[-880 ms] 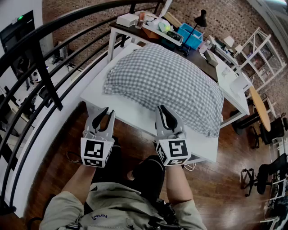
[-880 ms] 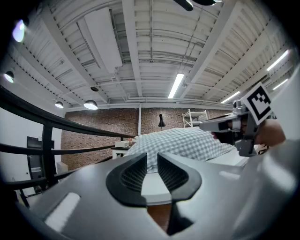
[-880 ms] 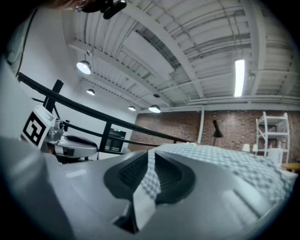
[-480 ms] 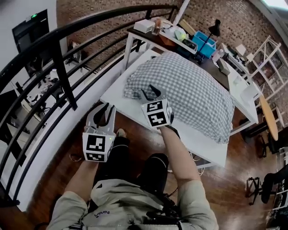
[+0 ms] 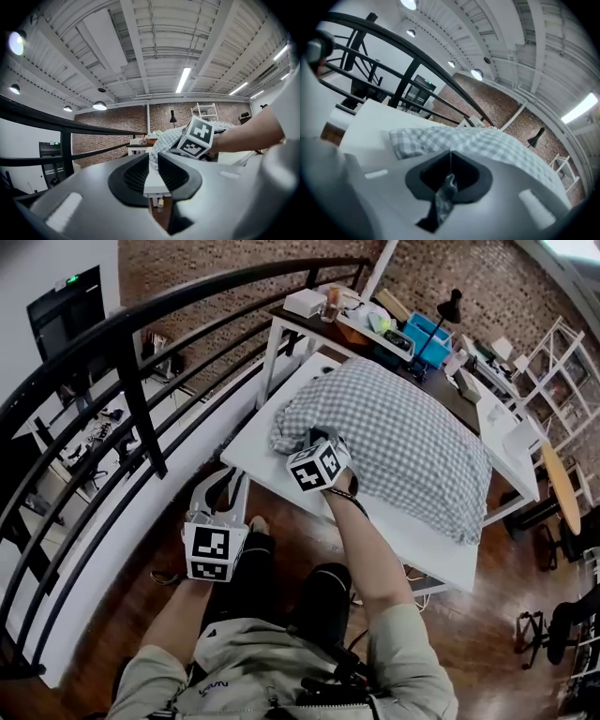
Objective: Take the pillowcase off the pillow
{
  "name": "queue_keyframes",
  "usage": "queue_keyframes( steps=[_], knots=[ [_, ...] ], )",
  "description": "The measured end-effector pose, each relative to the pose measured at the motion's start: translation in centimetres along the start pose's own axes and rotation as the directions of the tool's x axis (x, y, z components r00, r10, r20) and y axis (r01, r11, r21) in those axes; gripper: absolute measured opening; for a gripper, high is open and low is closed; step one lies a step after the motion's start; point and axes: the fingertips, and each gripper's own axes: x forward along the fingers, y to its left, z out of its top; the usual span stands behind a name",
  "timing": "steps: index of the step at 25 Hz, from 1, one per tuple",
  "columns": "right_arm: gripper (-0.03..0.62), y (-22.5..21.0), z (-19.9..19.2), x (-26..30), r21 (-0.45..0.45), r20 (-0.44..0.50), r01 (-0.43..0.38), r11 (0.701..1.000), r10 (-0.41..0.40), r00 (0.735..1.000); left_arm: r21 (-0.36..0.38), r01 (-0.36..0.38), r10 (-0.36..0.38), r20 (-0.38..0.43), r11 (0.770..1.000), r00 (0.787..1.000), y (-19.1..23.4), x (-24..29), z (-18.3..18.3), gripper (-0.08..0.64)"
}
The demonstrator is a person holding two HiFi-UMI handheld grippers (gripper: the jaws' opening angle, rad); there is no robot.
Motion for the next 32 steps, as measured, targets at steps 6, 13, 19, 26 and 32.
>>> queue_keyframes(
  steps=[6, 13, 19, 26, 32],
  knots=[
    [0.012, 0.1, 0.2, -6.4, 0.107, 0.126, -0.075, 0.991, 0.062, 0.99, 0.0, 0.034, -0.034, -0.008, 0.999, 0.999, -0.9, 1.0, 0.0, 0.057],
    [0.012, 0.3, -2.9, -13.8, 0.167, 0.232, -0.129, 0.977, 0.088, 0.969, 0.046, 0.145, -0.144, -0.03, 0.988, 0.989, -5.0, 4.5, 0.0, 0.057],
    [0.012, -1.5, -2.0, -14.7, 0.216, 0.293, -0.136, 0.967, 0.069, 0.954, 0.091, 0.368, -0.345, -0.197, 0.925, 0.918, -9.0, 9.7, -2.4, 0.144],
    [0.012, -1.9, -1.9, -15.5, 0.263, 0.333, -0.164, 0.951, 0.07, 0.94, 0.048, 0.496, -0.471, -0.244, 0.867, 0.847, -10.7, 12.5, -3.3, 0.205],
    [0.012, -3.5, -4.0, -15.6, 0.355, 0.347, -0.168, 0.92, 0.037, 0.937, -0.044, 0.535, -0.534, -0.158, 0.844, 0.83, -11.0, 12.3, -2.9, 0.202]
  ],
)
